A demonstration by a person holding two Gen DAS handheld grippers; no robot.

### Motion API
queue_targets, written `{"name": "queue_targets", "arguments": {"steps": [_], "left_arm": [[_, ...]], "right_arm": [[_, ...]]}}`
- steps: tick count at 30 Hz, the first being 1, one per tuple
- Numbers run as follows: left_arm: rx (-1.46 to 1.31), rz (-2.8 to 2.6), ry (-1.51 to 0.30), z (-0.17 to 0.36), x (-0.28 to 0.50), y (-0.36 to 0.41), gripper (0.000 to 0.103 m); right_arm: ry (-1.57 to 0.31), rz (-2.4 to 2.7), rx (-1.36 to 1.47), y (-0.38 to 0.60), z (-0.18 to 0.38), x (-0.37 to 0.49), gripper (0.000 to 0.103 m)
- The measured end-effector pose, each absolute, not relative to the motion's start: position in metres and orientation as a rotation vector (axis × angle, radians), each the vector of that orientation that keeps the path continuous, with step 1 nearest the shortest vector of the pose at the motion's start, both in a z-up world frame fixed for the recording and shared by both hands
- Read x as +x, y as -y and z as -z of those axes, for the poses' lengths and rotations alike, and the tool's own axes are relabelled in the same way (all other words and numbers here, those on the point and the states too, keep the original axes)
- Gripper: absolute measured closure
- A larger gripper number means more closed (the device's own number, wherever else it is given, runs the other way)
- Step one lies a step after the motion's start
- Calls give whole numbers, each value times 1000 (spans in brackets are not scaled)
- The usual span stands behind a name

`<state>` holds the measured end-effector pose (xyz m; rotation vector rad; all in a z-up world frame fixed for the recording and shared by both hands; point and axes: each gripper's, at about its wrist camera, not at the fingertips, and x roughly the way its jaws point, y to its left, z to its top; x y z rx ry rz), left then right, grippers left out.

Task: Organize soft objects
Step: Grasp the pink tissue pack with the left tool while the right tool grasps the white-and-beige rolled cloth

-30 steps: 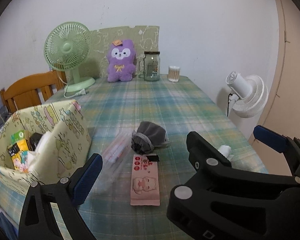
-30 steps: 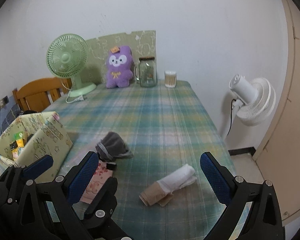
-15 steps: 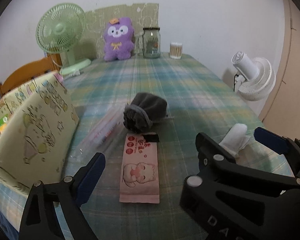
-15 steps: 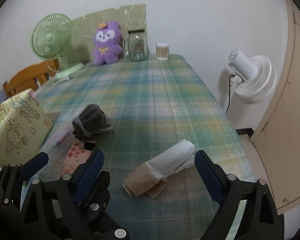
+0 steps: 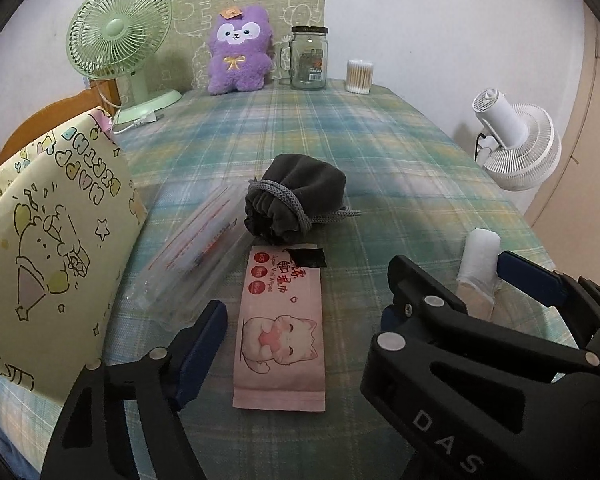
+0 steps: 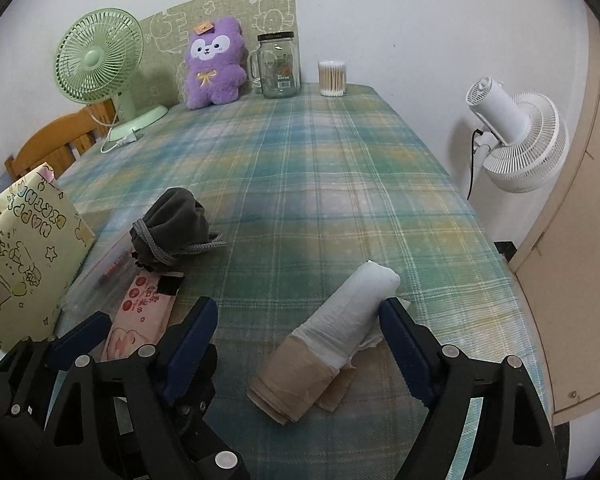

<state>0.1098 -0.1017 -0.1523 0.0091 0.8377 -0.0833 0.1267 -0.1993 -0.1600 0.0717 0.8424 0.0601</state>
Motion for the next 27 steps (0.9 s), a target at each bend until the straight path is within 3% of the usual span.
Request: {"name": "queue_targets", "arguments": {"steps": [6, 13, 24, 27], "left_arm": [[15, 104, -842, 151, 111, 104, 31], [35, 138, -829, 149, 109, 112, 59], [74, 154, -824, 149, 114, 121, 62], [72, 162, -825, 149, 116, 120, 61]], "right_arm": [[-843, -75, 82, 200, 160, 128, 22], [-844, -92, 88, 205, 160, 125, 26], [-852, -89, 110, 214, 164, 128, 38], [-853, -105, 100, 212, 163, 131, 56]]}}
